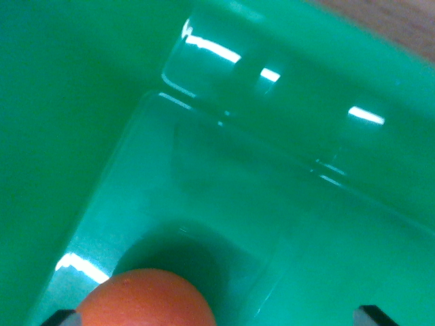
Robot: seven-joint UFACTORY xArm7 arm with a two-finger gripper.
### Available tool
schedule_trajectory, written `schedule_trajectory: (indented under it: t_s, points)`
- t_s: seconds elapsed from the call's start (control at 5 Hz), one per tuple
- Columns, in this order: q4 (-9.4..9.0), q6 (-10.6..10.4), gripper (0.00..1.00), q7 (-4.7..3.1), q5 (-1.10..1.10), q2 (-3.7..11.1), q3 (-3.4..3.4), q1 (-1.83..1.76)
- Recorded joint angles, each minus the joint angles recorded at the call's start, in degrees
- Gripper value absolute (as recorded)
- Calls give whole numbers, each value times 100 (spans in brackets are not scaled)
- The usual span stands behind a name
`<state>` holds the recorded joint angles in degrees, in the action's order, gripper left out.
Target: Pick fruit
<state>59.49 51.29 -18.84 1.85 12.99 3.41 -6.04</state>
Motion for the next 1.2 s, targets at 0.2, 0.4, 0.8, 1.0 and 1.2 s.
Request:
schedule_trajectory:
  t_s: [0.2,0.4,0.8,1.0,1.2]
  points:
    - [-195,-219,0,-103,-20,56,24,-32]
    - [-195,-219,0,-103,-20,56,24,-32]
    - [-365,-412,0,-193,-38,106,44,-60]
    - [-524,-590,0,-276,-55,151,64,-86]
    - [-524,-590,0,-276,-55,151,64,-86]
